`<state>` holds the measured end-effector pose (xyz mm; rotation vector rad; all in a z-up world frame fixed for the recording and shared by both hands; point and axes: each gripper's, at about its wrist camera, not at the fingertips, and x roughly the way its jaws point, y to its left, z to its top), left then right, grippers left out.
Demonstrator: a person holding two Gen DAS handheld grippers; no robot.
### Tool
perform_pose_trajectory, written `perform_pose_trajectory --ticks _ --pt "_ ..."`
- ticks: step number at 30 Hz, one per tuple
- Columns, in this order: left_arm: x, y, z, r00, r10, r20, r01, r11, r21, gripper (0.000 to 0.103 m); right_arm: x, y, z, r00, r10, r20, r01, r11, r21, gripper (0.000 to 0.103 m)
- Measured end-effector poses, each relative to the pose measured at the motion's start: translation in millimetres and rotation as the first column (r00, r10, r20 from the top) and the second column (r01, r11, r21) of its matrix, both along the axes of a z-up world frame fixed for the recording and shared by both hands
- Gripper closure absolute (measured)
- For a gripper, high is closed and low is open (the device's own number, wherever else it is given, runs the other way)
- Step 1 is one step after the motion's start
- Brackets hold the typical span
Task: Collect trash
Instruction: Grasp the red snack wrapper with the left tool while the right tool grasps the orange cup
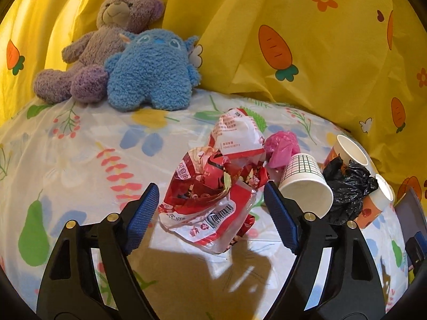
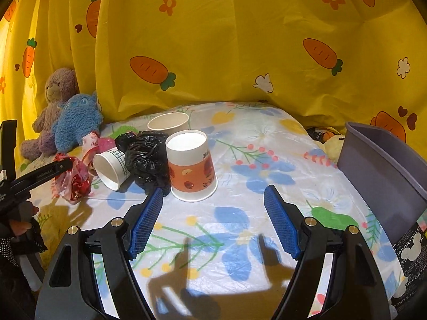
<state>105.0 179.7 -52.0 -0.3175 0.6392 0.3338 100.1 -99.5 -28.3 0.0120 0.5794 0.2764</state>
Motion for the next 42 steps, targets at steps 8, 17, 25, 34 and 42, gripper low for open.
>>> perform_pose_trajectory --ticks 8,17,25,34,42 --pt "3 0 -3 0.999 -0.035 0.026 0.036 0.999 -0.015 0.068 30 16 -4 1.0 0.015 -0.013 -0.015 1.0 -0.006 0.027" --pt "-6 -2 3 0.996 -0.049 0.077 0.052 0.998 -0.038 0.085 65 34 -16 0.998 0.023 -0.05 -0.025 0.999 -0.044 0.027" --pt "-15 -7 9 0.99 -0.073 0.124 0.081 0.995 -0.06 0.088 82 37 -19 0.997 0.025 -0.073 -0.027 0.999 -0.033 0.03" --pt "-14 -10 8 0.988 -0.092 0.126 0.101 0.993 -0.067 0.088 90 43 -26 0.995 0.039 -0.09 -0.044 0.998 -0.044 0.045" --pt "-25 -15 19 0.981 -0.101 0.164 0.111 0.992 -0.055 0.088 73 25 -15 0.999 0.014 -0.047 -0.014 1.0 -0.016 0.046"
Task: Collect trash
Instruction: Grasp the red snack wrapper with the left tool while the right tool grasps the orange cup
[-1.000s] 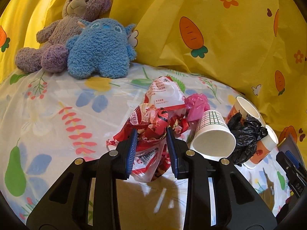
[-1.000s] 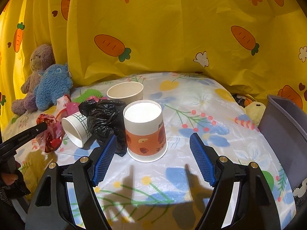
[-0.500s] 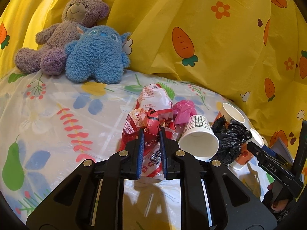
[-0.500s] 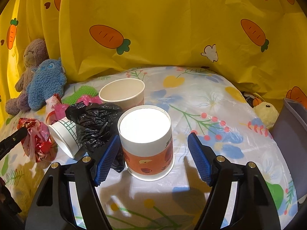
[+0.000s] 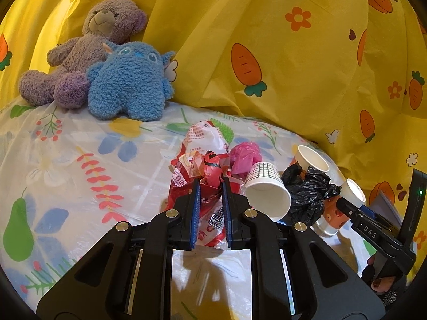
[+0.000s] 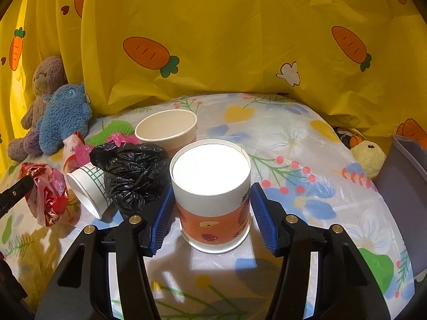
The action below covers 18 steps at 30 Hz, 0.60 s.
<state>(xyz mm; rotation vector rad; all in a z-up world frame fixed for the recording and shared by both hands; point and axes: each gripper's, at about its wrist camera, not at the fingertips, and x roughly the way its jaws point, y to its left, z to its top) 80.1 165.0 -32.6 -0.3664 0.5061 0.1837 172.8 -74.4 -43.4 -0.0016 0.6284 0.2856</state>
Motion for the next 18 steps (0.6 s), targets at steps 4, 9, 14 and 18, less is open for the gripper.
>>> perform_pose_trajectory --ticks 4,9,14,18 --pt "-10 -8 12 0.999 -0.014 0.034 0.014 1.0 0.007 0.088 -15 -11 9 0.999 -0.005 0.033 0.004 1.0 0.021 0.046" --pt "-20 -28 23 0.997 -0.054 0.06 0.051 0.998 0.036 0.088 -37 -21 20 0.997 0.001 0.079 -0.004 0.999 0.039 0.046" --pt "-25 -54 28 0.992 -0.104 0.067 0.1 0.993 0.062 0.088 -55 -31 27 0.994 0.007 0.106 -0.012 0.999 0.049 0.046" --pt "-26 -74 32 0.988 -0.142 0.067 0.137 0.987 0.082 0.088 -66 -40 30 0.992 -0.002 0.123 -0.005 0.998 0.055 0.046"
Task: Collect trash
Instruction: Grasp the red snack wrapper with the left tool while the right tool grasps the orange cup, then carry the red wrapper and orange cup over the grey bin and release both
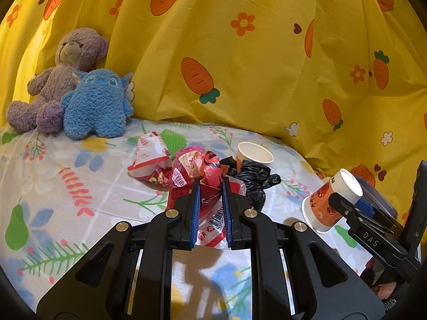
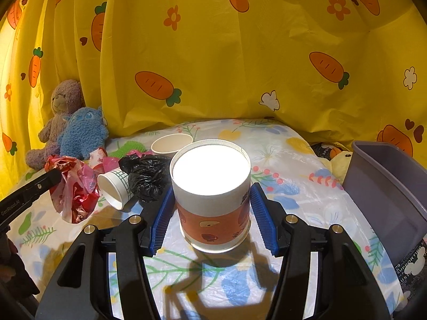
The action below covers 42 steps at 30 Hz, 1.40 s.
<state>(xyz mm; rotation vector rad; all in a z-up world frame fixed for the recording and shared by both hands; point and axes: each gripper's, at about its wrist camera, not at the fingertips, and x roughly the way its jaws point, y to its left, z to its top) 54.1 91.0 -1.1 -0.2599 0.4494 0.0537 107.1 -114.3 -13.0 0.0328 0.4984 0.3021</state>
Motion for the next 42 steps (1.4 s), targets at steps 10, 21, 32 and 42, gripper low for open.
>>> perform_pose_trajectory --ticks 10,21,32,42 --pt "3 -54 9 0.994 -0.107 0.011 0.106 0.993 0.048 0.088 -17 -33 8 0.998 -0.043 0.034 0.043 0.999 0.009 0.046" --pt "21 -131 27 0.964 -0.264 0.03 0.26 0.961 0.098 0.088 -28 -86 21 0.986 -0.143 0.082 0.143 0.99 0.007 0.046" --pt "68 -224 54 0.864 -0.5 0.061 0.496 0.866 0.06 0.088 -17 -178 47 0.905 -0.397 0.152 0.402 0.916 -0.003 0.046" --pt "119 -303 61 0.76 -0.648 0.043 0.647 0.761 0.044 0.088 7 -240 33 0.828 -0.553 0.09 0.555 0.832 0.012 0.046"
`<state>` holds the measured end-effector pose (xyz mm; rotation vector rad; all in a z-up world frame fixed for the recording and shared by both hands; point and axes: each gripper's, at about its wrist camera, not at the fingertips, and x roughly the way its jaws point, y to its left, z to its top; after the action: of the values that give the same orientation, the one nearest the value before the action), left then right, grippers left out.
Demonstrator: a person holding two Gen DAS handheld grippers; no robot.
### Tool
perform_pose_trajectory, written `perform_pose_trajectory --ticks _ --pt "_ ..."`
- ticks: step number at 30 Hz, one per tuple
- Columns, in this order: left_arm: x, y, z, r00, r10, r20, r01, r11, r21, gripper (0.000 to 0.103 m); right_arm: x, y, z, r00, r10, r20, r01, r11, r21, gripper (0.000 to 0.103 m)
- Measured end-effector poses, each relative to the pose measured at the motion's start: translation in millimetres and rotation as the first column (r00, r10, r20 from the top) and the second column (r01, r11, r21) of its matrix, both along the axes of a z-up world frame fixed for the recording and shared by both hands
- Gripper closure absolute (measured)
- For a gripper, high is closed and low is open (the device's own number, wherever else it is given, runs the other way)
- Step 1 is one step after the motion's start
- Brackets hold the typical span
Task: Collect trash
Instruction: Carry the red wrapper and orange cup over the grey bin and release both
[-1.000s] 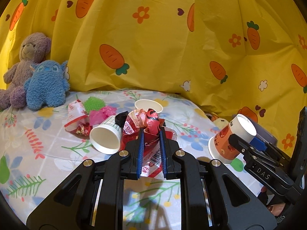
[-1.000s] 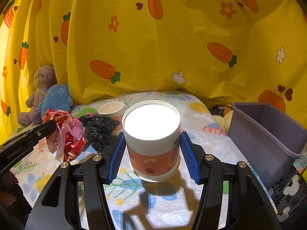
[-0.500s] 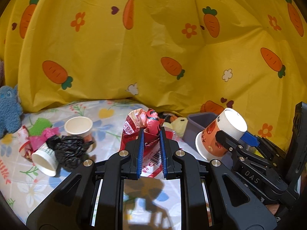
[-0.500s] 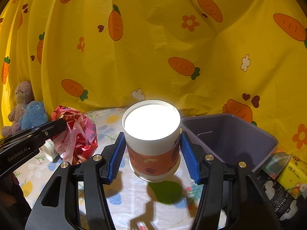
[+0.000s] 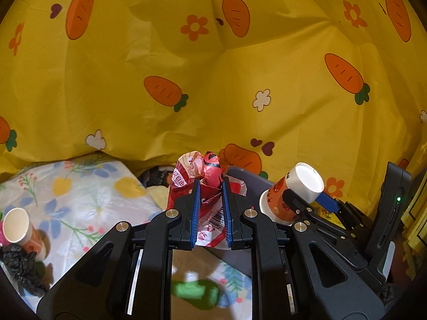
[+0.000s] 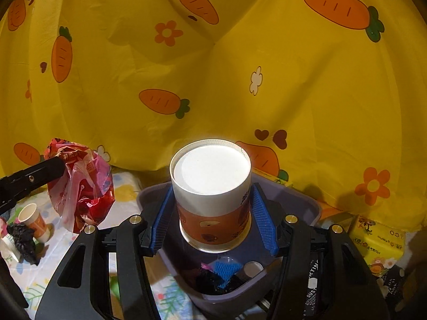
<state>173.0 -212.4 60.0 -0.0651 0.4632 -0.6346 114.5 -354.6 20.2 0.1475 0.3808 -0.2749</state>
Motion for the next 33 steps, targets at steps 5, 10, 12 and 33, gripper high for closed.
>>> perform_pose_trajectory --ticks 5,10,12,33 --pt "15 -26 -7 0.999 -0.041 -0.026 0.042 0.999 0.01 0.088 4 -14 -8 0.999 -0.027 -0.023 0.027 1.0 0.005 0.046" --pt "27 -46 -13 0.996 -0.084 -0.034 0.085 0.996 0.015 0.088 7 -21 -14 0.999 -0.037 -0.038 0.037 0.999 0.013 0.046" --pt "31 -50 -16 0.995 -0.093 -0.048 0.094 0.996 0.014 0.088 8 -23 -15 0.998 -0.039 -0.045 0.04 0.999 0.012 0.046" --pt "50 -77 -39 0.986 -0.129 -0.109 0.131 0.991 0.014 0.088 18 -36 -29 0.995 -0.05 -0.082 0.051 0.999 0.012 0.046"
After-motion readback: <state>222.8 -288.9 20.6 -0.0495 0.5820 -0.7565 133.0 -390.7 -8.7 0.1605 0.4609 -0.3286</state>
